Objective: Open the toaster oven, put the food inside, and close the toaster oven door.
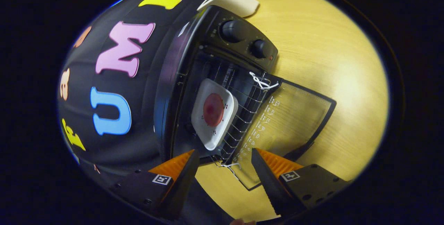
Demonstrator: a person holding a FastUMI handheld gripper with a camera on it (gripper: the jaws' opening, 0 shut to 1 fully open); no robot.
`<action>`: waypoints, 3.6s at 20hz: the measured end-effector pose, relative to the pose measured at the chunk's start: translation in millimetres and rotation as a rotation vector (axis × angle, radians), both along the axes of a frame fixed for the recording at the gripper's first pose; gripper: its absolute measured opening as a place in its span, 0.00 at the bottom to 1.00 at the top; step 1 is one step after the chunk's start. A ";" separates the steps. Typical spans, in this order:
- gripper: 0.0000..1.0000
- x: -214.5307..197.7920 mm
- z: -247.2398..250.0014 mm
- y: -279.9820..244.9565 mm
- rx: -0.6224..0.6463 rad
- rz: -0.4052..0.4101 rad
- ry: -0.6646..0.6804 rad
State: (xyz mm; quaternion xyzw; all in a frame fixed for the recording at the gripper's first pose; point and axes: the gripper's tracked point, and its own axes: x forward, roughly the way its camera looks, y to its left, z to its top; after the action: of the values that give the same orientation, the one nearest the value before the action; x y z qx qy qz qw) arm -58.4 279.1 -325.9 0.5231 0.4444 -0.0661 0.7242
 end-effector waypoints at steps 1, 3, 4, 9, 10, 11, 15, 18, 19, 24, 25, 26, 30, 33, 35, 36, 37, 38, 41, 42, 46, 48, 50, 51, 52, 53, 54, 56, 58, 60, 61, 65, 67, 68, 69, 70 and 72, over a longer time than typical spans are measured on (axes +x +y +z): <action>0.98 -5.9 3.0 -3.9 -0.030 0.043 -0.014; 0.98 -20.0 6.6 -9.7 -0.088 0.132 -0.035; 0.98 -29.4 7.8 -12.8 -0.131 0.188 -0.044; 0.98 -65.7 15.7 -17.7 -0.411 0.514 -0.185; 0.98 -74.2 17.4 -14.9 -0.448 0.574 -0.203; 0.99 -80.1 18.6 -11.9 -0.477 0.621 -0.218; 0.99 -113.0 -0.8 0.1 -0.538 0.773 -0.187; 0.99 -136.4 -25.8 3.6 -0.562 0.866 -0.115; 0.99 -140.5 -36.5 3.7 -0.577 0.890 -0.095; 0.99 -153.3 -82.5 13.6 -0.616 0.956 0.002; 0.99 -151.6 -88.9 13.4 -0.632 0.959 0.013; 0.99 -148.5 -94.5 12.8 -0.649 0.956 0.023; 0.99 -128.9 -108.5 13.6 -0.704 0.905 0.022; 0.99 -111.3 -110.4 14.0 -0.744 0.874 -0.004; 0.99 -95.5 -113.1 8.6 -0.761 0.846 -0.013; 0.99 -92.5 -115.1 5.6 -0.748 0.823 0.009; 0.97 -91.6 -112.6 6.4 -0.729 0.801 0.019; 0.97 -92.3 -112.8 6.3 -0.727 0.803 0.016; 0.97 -92.2 -103.1 6.2 -0.734 0.791 -0.042; 0.97 -92.6 -96.4 5.9 -0.727 0.774 -0.060; 0.97 -92.8 -66.5 0.9 -0.712 0.735 -0.125; 0.97 -91.7 -53.6 0.1 -0.696 0.714 -0.147; 0.97 -88.4 -39.6 -0.3 -0.689 0.697 -0.188; 0.97 -85.9 -32.4 -0.4 -0.695 0.694 -0.214; 0.97 -84.6 -24.8 -0.7 -0.706 0.694 -0.241; 0.97 -81.0 -17.4 -0.1 -0.718 0.692 -0.266; 0.97 -75.9 -10.5 2.2 -0.723 0.689 -0.292; 0.98 -64.1 1.8 6.2 -0.731 0.687 -0.341; 0.98 -53.5 21.7 6.7 -0.745 0.677 -0.396; 0.98 -42.9 42.7 6.3 -0.767 0.664 -0.464; 0.98 -37.1 53.6 5.6 -0.778 0.659 -0.493; 0.98 -35.9 78.5 -2.0 -0.782 0.648 -0.559; 0.98 -37.3 92.1 -13.5 -0.789 0.630 -0.587; 0.98 -38.8 98.6 -19.4 -0.787 0.618 -0.599; 0.98 -38.6 106.9 -25.2 -0.786 0.606 -0.611; 0.98 -38.5 114.4 -32.2 -0.787 0.596 -0.622; 0.98 -36.1 132.4 -47.8 -0.803 0.572 -0.653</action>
State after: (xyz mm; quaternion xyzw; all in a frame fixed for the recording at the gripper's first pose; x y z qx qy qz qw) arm -94.5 231.2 -193.5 0.0606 0.2619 0.1333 0.9539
